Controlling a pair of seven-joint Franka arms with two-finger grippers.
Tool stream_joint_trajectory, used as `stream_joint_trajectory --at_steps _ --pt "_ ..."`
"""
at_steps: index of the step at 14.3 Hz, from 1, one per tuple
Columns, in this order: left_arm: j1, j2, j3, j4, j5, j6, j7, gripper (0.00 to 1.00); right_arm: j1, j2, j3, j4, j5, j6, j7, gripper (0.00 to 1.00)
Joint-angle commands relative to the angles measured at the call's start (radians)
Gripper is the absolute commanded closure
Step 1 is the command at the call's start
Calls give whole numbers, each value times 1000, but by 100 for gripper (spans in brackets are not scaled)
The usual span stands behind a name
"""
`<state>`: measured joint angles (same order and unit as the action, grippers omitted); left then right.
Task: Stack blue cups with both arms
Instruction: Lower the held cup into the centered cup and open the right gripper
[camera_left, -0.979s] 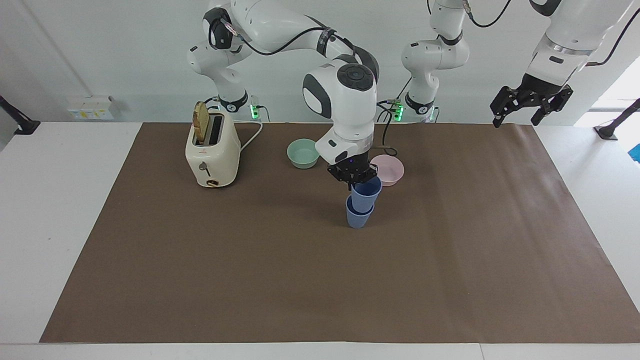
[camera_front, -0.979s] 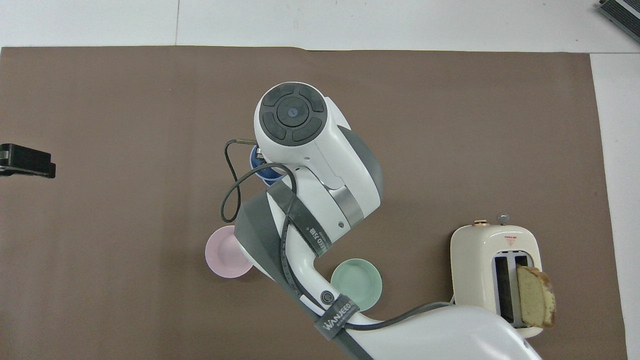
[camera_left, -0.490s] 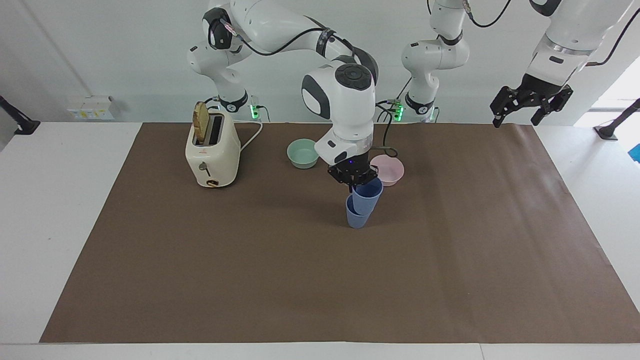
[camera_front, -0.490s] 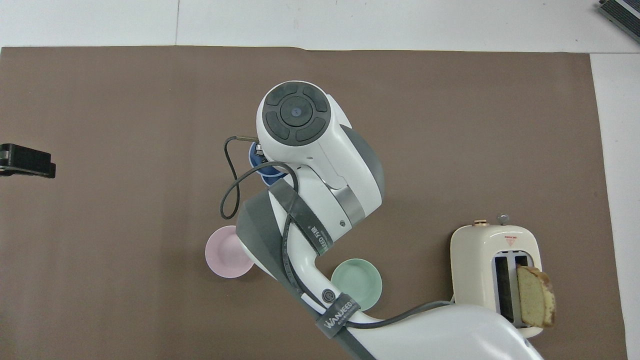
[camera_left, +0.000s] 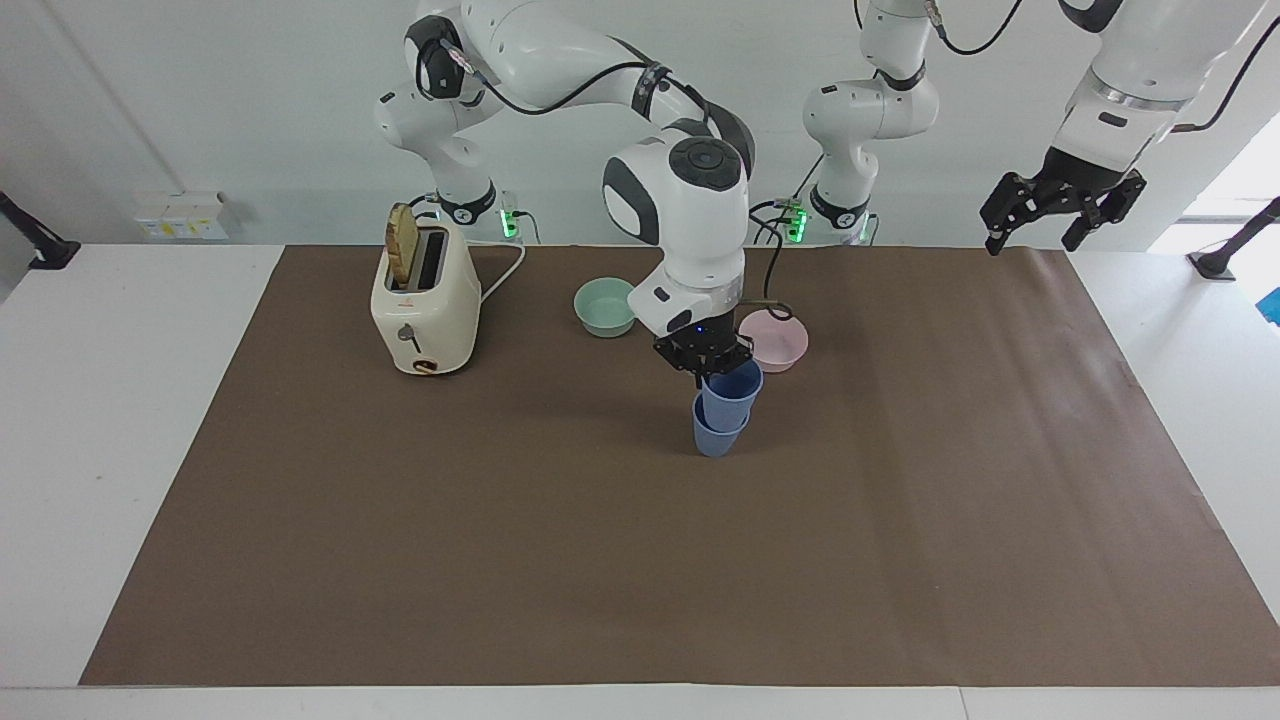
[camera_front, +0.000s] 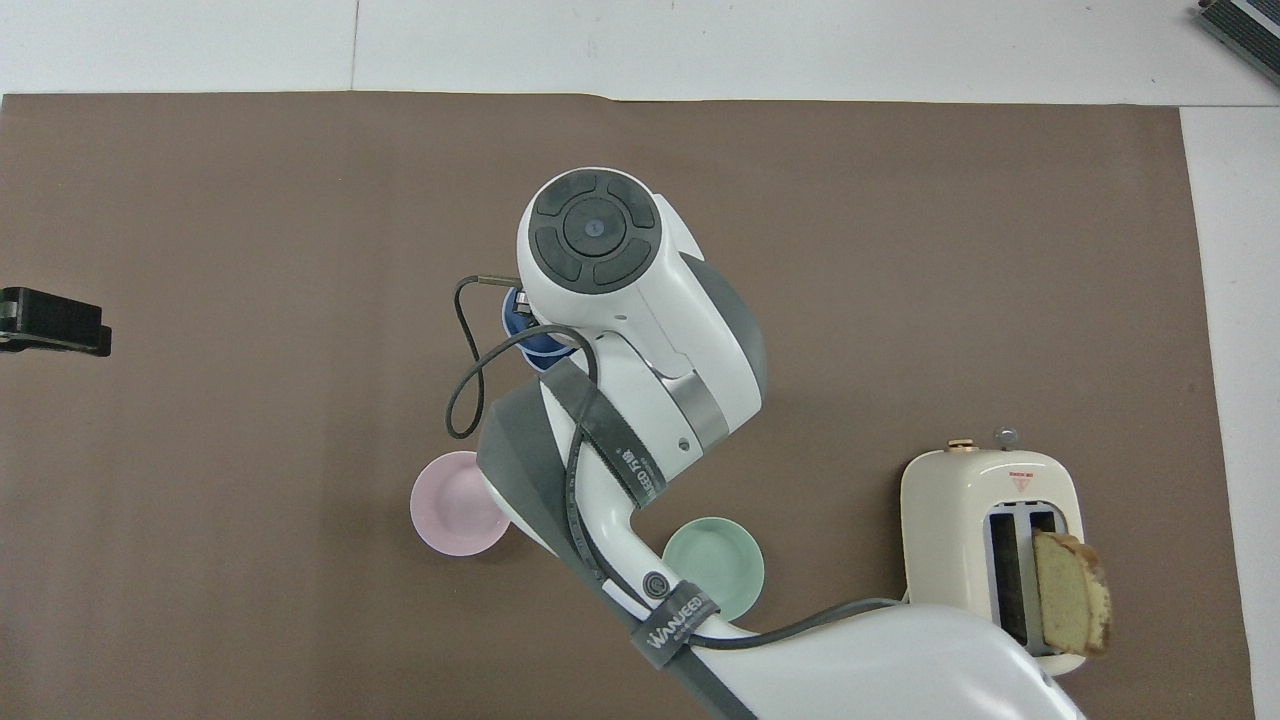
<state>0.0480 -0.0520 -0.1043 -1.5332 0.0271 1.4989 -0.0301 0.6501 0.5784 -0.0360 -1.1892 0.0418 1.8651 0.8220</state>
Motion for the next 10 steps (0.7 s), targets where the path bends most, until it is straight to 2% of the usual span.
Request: stream_joint_trajectory --at_steps 1,6,10 --pt "6 -8 -2 -2 8 -11 6 0 -6 -31 7 -53 4 29 13 100" --pt "6 -8 -2 -2 8 -11 6 0 -6 -41 7 -76 6 29 11 100" --pt "6 -8 -2 -2 8 -11 6 0 -6 -48 7 -92 27 40 11 89"
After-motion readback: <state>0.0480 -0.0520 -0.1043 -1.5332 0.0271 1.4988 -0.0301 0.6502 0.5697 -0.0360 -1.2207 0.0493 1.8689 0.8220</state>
